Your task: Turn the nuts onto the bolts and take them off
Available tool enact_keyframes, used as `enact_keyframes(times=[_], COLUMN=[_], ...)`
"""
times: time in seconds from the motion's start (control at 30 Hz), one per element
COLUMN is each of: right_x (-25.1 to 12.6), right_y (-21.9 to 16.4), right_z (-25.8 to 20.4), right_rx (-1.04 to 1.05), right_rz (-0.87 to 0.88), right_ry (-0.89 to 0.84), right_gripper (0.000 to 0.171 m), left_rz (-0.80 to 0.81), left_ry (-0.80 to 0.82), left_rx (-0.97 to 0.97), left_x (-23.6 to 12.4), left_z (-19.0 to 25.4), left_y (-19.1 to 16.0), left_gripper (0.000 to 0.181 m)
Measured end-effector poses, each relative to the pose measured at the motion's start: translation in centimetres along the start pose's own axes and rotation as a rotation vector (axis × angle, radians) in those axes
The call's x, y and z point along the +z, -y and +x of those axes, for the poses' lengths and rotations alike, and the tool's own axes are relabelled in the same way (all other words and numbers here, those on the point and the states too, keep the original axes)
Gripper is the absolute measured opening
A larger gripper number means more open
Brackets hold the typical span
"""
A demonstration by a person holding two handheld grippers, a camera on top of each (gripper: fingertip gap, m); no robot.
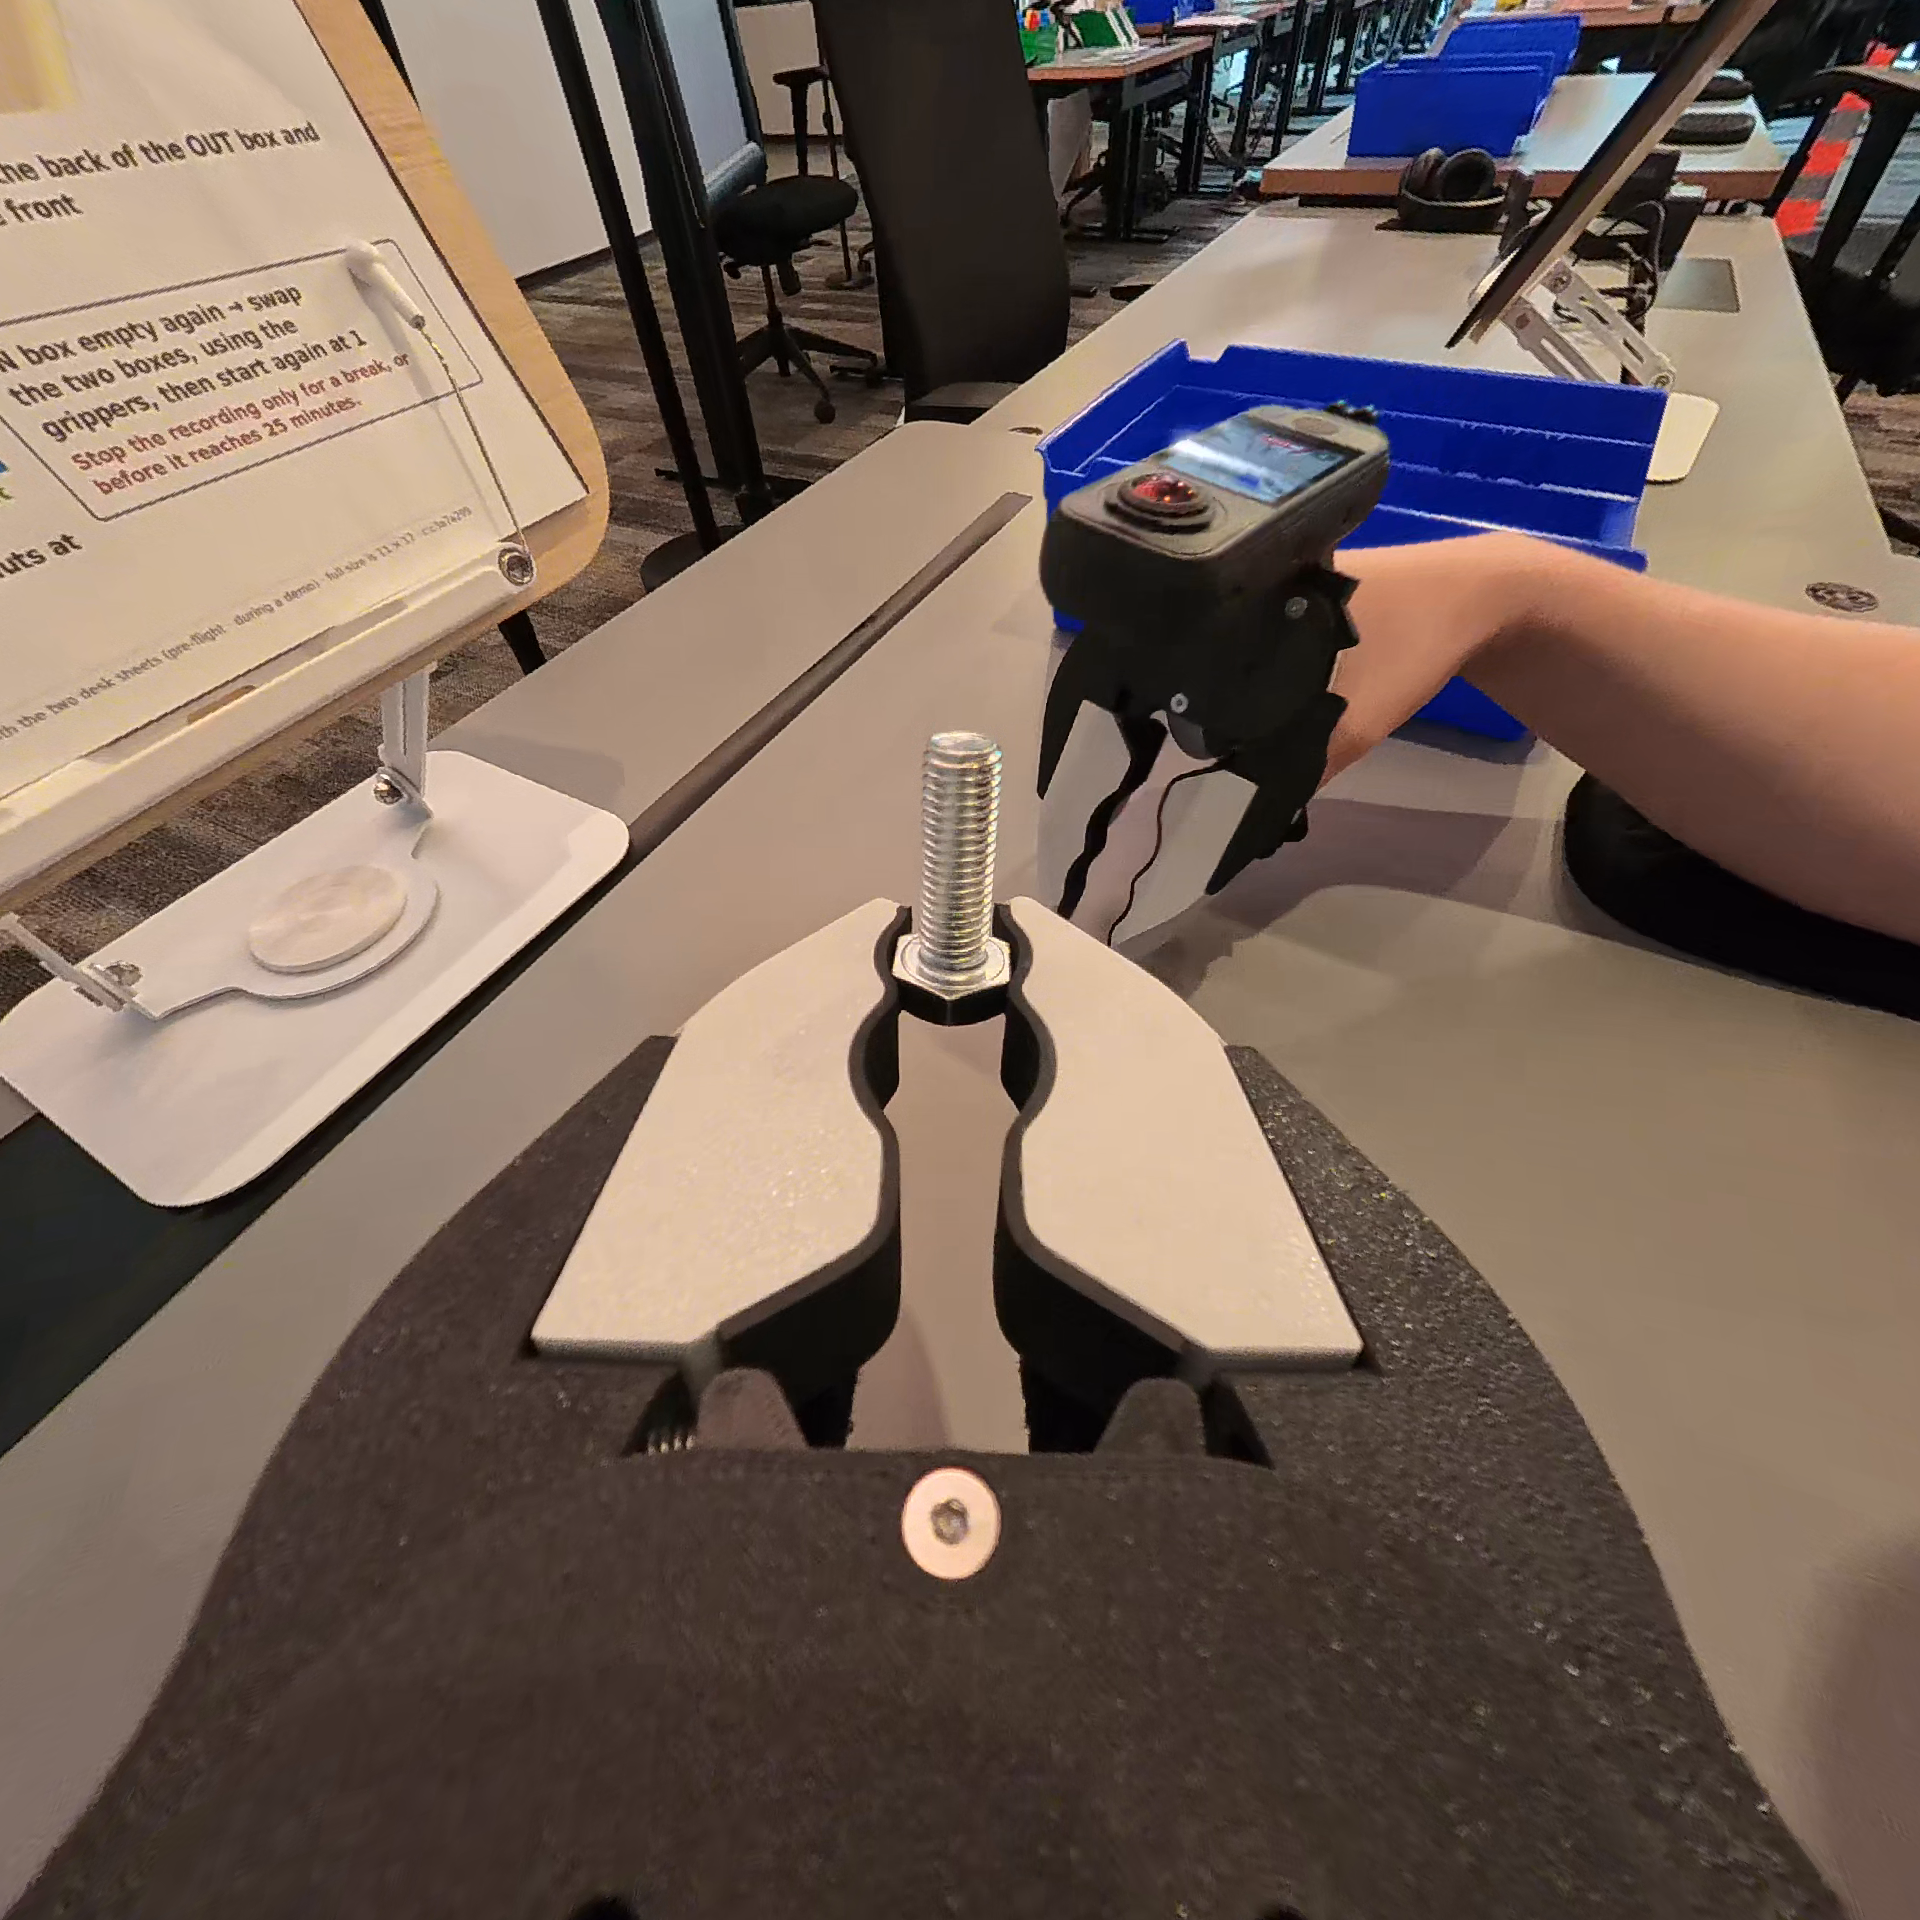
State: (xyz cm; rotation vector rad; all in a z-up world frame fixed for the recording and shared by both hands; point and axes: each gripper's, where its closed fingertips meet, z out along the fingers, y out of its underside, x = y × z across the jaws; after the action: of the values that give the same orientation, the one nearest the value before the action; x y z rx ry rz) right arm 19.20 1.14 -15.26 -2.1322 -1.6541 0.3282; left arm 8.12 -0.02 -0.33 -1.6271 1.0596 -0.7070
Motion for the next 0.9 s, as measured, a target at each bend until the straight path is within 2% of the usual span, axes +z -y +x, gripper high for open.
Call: enact_keyframes(times=[0.27,0.37,0.43,0.5,0.6,0.67,0.9], right_x=[0.6,-0.2,-2.5,-6.4,-13.0,-15.3,-13.0], right_y=[-0.4,-0.2,1.8,5.1,10.0,11.5,11.0], right_z=[0.0,0.3,0.3,-0.6,-4.0,-6.8,-9.1], right_rx=[0.012,0.006,0.008,-0.01,-0.107,-0.196,-0.36], right_rz=[-0.025,-0.004,0.117,0.312,0.612,0.692,0.522], right_ry=[0.009,-0.006,-0.014,-0.007,0.053,0.1,0.069], right_gripper=[0.018,0.018,0.018,0.018,0.018,0.018,0.018], left_rz=[-0.016,-0.029,-0.041,-0.057,-0.079,-0.099,-0.154], left_ry=[-0.014,-0.027,-0.058,-0.097,-0.157,-0.202,-0.298], left_rx=[-0.002,0.003,0.012,0.033,0.068,0.102,0.219], left_x=[0.2,0.5,0.8,1.4,2.4,3.0,3.6], left_z=[0.2,0.4,1.0,1.9,3.7,5.0,8.4], left_y=[-0.3,-0.7,-1.1,-1.6,-2.4,-3.0,-3.9], left_gripper=[0.014,0.015,0.014,0.014,0.014,0.014,0.014])
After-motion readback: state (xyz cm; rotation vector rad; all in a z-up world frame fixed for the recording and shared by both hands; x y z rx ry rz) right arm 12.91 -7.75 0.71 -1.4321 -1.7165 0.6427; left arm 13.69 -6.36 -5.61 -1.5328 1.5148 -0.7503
